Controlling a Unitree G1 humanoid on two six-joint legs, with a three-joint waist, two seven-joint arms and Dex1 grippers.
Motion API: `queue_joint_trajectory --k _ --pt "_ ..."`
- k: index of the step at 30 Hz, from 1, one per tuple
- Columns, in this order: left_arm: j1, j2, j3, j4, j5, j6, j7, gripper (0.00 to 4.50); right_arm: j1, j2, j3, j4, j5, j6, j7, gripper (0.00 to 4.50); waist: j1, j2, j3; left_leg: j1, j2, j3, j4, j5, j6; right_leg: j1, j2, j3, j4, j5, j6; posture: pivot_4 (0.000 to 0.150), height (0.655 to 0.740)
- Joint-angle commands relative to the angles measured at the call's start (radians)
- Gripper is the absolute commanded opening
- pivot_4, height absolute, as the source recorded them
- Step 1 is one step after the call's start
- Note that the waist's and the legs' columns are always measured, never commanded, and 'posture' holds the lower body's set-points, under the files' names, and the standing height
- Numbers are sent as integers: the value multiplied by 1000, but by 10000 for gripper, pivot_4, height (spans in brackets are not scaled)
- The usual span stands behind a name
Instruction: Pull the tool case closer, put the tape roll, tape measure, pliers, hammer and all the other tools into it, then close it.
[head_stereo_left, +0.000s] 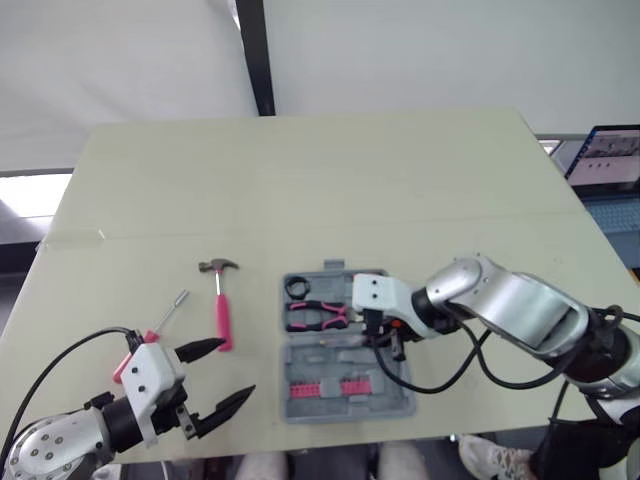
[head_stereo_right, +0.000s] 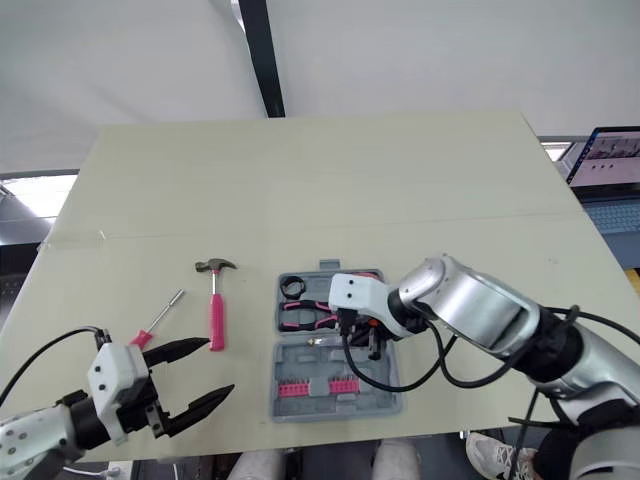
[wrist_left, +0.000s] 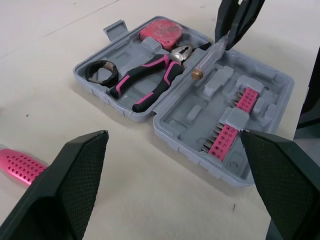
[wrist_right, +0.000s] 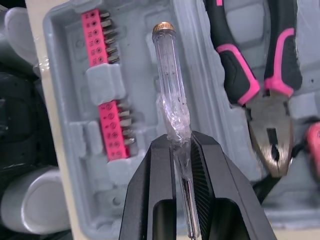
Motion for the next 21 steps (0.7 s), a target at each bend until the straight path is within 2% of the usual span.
queue_joint_trajectory --k 1,21 --pt "15 -10 7 -19 7 -24 0 45000 -39 41 30 4 -40 -2 -5 589 -4 0 0 0 0 0 0 0 0 0 0 0 0 0 0 1500 7400" --pt "41 -5 18 -2 20 -48 -33 45000 -159 193 209 56 -148 47 -13 589 -11 0 0 0 0 0 0 0 0 -2 0 0 2 0 0 1500 7400"
